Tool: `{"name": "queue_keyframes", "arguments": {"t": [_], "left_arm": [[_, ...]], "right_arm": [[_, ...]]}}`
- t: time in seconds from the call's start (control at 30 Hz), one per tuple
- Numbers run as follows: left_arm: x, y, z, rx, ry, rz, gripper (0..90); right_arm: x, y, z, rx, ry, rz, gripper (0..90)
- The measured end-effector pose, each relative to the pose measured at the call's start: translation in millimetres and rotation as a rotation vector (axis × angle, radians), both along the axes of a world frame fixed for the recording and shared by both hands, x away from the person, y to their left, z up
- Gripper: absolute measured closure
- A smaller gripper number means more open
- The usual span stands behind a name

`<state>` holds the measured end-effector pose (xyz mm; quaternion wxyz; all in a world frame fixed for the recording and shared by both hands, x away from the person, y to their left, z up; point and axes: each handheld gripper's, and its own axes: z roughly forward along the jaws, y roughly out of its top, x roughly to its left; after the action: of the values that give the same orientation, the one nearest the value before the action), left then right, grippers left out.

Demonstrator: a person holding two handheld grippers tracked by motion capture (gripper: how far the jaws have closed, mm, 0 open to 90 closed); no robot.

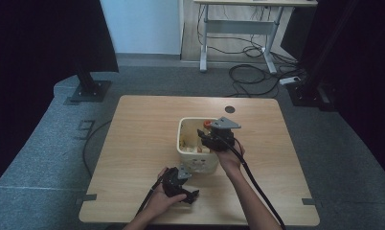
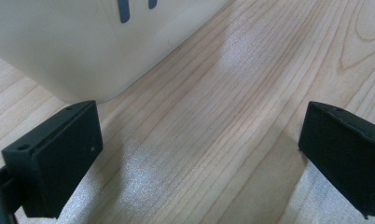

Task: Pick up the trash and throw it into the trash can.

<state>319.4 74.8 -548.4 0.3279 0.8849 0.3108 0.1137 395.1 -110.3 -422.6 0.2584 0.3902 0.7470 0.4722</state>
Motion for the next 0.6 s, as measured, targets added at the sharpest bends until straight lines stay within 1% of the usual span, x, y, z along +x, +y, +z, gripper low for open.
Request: {"name": "queue_keyframes", "arguments": {"t": [0.13, 0.2, 0.27, 0.33, 0.37, 0.4, 0.43, 0.6], "left_arm": [[0.0, 0.0, 0.0, 0.0, 0.0, 0.0, 0.0], [0.0, 0.0, 0.0, 0.0, 0.0, 0.0, 0.0], [0.0, 0.0, 0.0, 0.0, 0.0, 0.0, 0.0], [0.0, 0.0, 0.0, 0.0, 0.0, -0.001, 0.0], [0.0, 0.0, 0.0, 0.0, 0.0, 0.0, 0.0], [0.0, 0.0, 0.0, 0.0, 0.0, 0.0, 0.0], [-0.1, -0.1, -0.1, -0.001, 0.002, 0.001, 0.0], [-0.1, -0.1, -0.1, -0.001, 0.002, 0.001, 0.0]], "right_arm": [[1.6, -1.7, -6.7, -0.015, 0.018, -0.006, 53.1], [1.1, -1.7, -8.6, -0.028, 0.004, -0.01, 53.0], [1.1, -0.1, -8.1, -0.06, -0.014, -0.028, 52.8], [1.6, -0.7, -7.2, -0.061, -0.011, -0.027, 52.9], [1.3, -3.3, -4.4, -0.037, -0.014, -0.026, 52.4], [1.3, -3.3, -4.4, -0.037, -0.014, -0.026, 52.4], [0.8, -6.0, -1.4, -0.027, -0.019, -0.021, 51.1], [-1.7, -9.5, 0.8, -0.023, -0.015, -0.012, 48.1]]}}
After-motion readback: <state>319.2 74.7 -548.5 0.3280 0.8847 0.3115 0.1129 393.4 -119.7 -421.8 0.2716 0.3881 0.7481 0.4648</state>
